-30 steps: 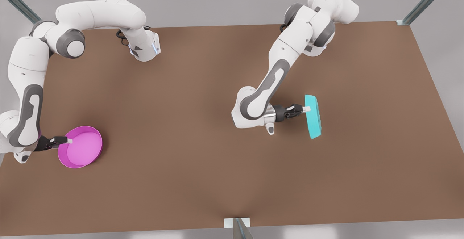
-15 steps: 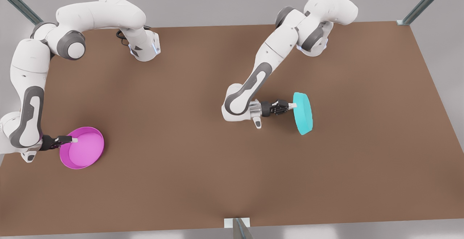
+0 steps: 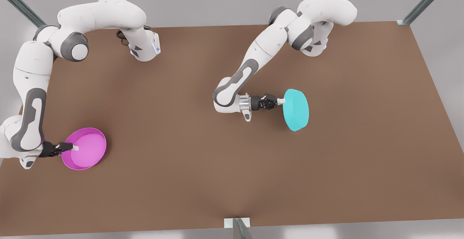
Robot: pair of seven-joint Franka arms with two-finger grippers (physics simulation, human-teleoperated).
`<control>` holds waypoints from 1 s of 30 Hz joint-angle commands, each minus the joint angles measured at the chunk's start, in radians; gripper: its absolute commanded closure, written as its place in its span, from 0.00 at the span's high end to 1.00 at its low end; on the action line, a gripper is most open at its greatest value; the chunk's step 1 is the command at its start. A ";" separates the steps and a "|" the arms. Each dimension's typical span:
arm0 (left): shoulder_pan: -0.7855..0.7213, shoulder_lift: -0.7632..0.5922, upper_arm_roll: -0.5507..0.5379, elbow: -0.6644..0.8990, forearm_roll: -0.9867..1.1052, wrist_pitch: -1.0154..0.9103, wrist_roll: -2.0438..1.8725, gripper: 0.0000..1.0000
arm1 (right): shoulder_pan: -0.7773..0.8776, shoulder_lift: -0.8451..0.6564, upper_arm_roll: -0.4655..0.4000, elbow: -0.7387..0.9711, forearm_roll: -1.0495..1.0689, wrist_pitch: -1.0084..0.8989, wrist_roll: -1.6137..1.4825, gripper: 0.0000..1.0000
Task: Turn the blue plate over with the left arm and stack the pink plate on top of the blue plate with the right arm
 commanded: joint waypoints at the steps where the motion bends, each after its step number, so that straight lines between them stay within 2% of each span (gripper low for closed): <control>1: 0.000 0.000 0.000 0.000 -0.016 0.001 -0.001 0.21 | 0.000 0.000 0.000 0.000 0.000 0.000 0.000 1.00; 2: 0.000 0.000 0.000 0.000 -0.018 0.001 -0.001 0.21 | 0.006 0.000 0.000 0.000 0.000 0.000 0.000 1.00; 3: -0.002 0.000 0.000 0.000 -0.018 0.002 -0.001 0.34 | 0.006 0.000 0.000 0.000 0.000 0.008 0.000 1.00; 4: -0.002 0.008 0.000 0.000 -0.018 0.004 -0.003 0.74 | 0.005 0.000 0.000 -0.003 0.000 0.008 0.000 1.00; 6: -0.008 0.010 0.000 0.000 -0.018 0.007 -0.023 0.82 | 0.005 0.000 -0.002 -0.009 -0.001 0.008 0.000 1.00; 23: -0.160 0.016 -0.023 0.047 -0.102 -0.013 -0.024 0.82 | 0.029 -0.014 -0.002 -0.052 0.009 0.006 0.000 1.00; 30: -0.215 0.030 -0.024 0.120 -0.133 -0.033 -0.023 0.81 | 0.036 -0.020 0.002 -0.075 0.018 0.006 0.005 1.00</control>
